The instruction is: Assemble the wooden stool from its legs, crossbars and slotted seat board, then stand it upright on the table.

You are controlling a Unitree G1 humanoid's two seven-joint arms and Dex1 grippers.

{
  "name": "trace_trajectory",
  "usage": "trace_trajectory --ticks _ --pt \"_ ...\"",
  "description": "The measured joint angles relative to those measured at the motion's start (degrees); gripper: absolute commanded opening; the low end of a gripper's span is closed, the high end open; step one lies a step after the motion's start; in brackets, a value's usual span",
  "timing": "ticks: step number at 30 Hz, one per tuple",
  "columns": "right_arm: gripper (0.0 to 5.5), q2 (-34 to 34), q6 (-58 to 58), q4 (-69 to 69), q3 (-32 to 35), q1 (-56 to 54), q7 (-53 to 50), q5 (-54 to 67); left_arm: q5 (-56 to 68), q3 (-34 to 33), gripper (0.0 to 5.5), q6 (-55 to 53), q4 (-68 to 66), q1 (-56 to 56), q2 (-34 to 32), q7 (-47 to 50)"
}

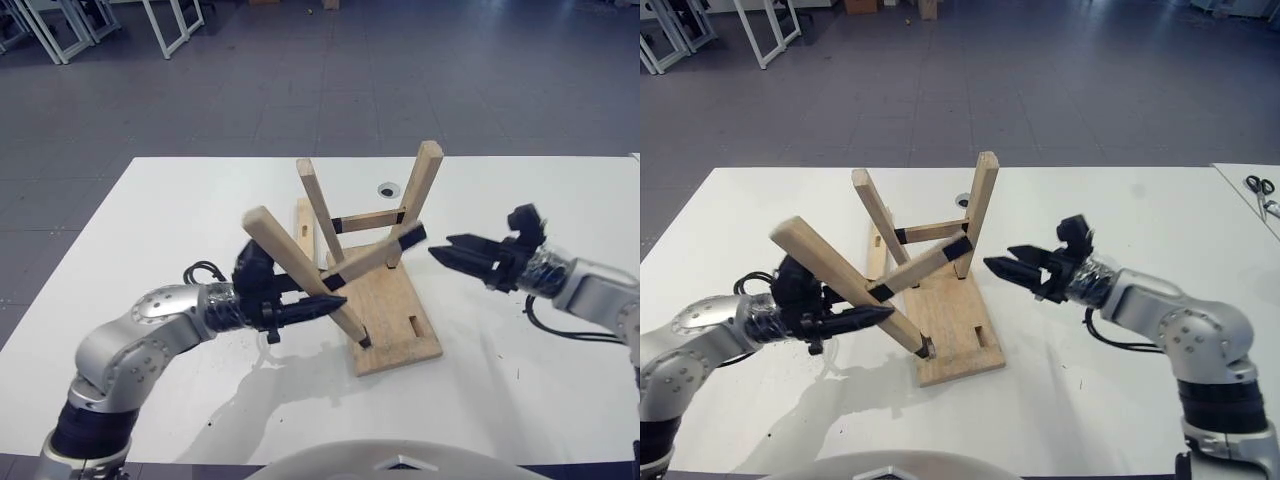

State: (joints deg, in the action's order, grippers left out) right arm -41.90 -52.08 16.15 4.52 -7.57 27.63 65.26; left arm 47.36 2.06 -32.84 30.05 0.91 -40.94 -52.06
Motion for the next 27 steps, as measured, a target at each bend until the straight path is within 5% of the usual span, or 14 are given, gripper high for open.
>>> trace_trajectory --ticks 24,27 --pt "4.45 5.56 -0.6 -0.24 -0.12 0.73 3.13 -10.49 -7.68 5.24 2.05 5.3 -10.89 0.18 6.45 -5.34" --pt "4.45 6.05 -0.74 -0.2 -0.12 0.74 3.21 -11.01 -14.17 8.29 2.05 12.71 -11.5 1.0 6.31 -6.31"
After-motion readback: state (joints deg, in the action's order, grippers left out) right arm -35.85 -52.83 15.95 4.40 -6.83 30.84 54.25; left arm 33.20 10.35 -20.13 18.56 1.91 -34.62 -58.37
